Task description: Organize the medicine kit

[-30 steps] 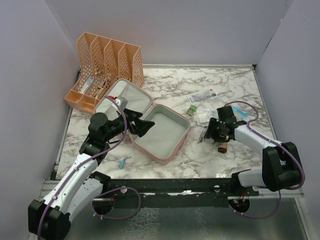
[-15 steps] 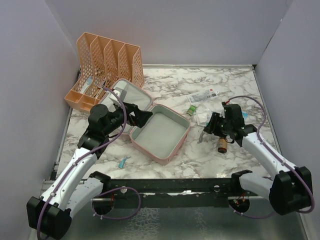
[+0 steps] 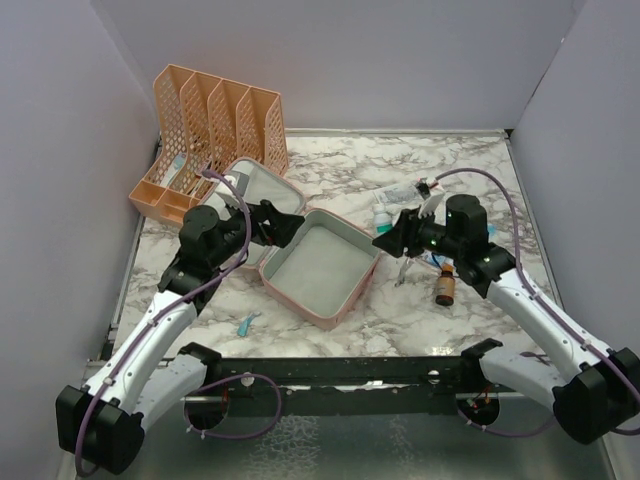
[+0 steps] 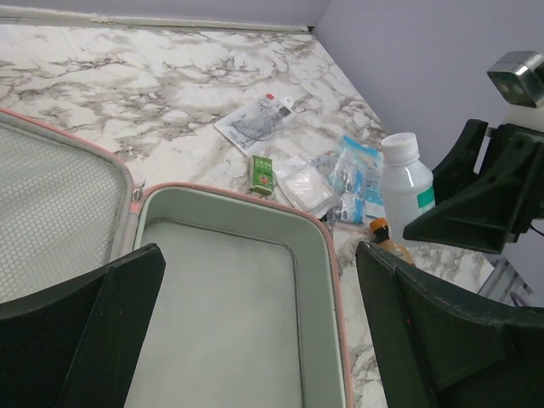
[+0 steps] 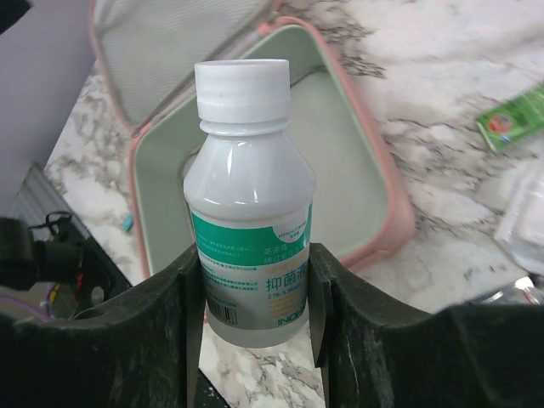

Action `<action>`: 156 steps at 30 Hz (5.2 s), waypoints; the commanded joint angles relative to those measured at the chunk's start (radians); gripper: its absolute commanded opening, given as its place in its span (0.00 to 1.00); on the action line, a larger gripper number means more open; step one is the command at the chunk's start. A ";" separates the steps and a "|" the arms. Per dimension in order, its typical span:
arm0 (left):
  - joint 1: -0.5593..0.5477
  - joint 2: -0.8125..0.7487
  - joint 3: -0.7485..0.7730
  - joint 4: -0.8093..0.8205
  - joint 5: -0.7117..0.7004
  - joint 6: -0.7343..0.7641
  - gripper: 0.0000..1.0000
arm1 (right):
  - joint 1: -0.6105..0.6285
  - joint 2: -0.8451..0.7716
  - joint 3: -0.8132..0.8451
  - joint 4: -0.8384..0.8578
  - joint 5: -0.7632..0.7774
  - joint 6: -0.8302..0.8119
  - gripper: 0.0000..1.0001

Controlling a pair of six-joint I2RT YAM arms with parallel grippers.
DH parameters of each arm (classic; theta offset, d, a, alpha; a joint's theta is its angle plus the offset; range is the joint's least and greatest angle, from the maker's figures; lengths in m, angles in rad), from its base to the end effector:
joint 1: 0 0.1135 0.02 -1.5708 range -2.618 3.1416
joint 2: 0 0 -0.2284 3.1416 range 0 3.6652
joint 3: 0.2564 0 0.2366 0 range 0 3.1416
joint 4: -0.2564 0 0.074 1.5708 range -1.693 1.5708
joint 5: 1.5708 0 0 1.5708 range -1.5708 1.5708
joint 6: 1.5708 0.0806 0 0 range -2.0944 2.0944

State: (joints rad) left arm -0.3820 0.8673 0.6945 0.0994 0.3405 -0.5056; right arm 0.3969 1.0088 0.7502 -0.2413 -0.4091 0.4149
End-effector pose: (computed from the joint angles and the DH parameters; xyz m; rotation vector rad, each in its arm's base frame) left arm 0.2290 -0.1210 0.2964 0.1668 1.7207 -0.9461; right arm 0.2318 0.1319 0.2353 -0.2441 2.1426 0.9093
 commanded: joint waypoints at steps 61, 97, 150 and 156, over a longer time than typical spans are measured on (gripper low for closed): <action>-0.004 -0.265 -0.035 0.016 -0.378 0.167 0.99 | 0.402 0.795 0.482 -0.391 0.808 -0.518 0.55; -0.003 -0.247 -0.027 0.000 -0.380 0.177 0.99 | 0.422 0.682 0.528 -0.448 0.927 -0.372 0.53; -0.004 -0.143 -0.030 0.054 -0.196 0.166 0.99 | -0.002 0.181 -0.140 -0.420 0.861 0.614 0.59; -0.003 -0.142 -0.030 0.052 -0.198 0.166 0.99 | -0.003 0.195 -0.155 -0.391 0.854 0.592 0.56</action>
State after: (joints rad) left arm -0.3820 0.7269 0.6460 0.1242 0.1238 -0.3317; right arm 0.4004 1.1942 0.6079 -0.6857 0.4572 1.0256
